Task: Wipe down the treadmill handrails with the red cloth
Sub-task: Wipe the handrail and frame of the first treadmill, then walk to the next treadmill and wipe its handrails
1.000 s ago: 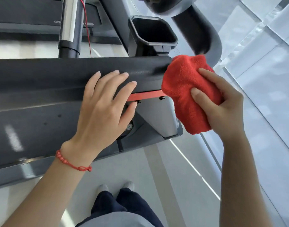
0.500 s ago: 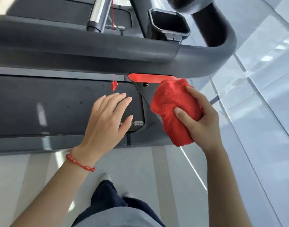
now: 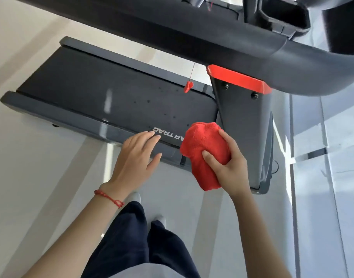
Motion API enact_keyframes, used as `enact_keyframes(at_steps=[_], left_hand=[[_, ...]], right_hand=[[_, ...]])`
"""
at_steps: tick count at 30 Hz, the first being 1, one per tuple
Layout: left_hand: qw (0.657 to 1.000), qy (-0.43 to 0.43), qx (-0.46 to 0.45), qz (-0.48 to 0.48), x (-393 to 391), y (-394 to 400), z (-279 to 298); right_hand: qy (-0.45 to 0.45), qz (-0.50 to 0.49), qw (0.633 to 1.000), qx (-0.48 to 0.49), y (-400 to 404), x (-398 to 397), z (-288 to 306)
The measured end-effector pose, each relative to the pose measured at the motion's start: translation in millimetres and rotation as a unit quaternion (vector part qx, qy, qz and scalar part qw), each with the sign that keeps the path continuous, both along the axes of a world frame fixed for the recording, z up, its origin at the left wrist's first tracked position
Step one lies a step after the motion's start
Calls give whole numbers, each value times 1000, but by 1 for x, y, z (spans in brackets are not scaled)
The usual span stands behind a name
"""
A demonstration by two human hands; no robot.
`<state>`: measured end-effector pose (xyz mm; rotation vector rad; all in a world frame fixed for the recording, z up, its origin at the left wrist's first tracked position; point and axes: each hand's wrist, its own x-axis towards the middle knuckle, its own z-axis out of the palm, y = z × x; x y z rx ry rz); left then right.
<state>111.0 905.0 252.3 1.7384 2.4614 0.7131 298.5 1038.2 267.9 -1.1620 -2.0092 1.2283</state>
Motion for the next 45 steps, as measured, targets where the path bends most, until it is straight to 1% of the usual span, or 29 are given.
enact_keyframes(at_steps=[8, 16, 21, 29, 36, 40, 45], left_hand=[[991, -38, -79, 96, -18, -57, -34], [970, -45, -77, 225, -59, -143, -69], [950, -78, -81, 291, -91, -201, -83], [913, -104, -83, 385, -156, -300, -90], [867, -110, -88, 477, -206, -389, -85], [842, -114, -105, 516, -222, -420, -87], [814, -126, -113, 555, -248, -437, -92]], right_hand=[[-34, 70, 996, -33, -29, -47, -40], [-59, 179, 980, -59, -72, -128, -74], [-79, 229, 967, -73, -115, -185, -87], [-99, 315, 941, -65, -202, -290, -91], [-84, 396, 913, -50, -284, -382, -83], [-86, 437, 894, -45, -315, -423, -80], [-92, 480, 872, -33, -336, -473, -83]])
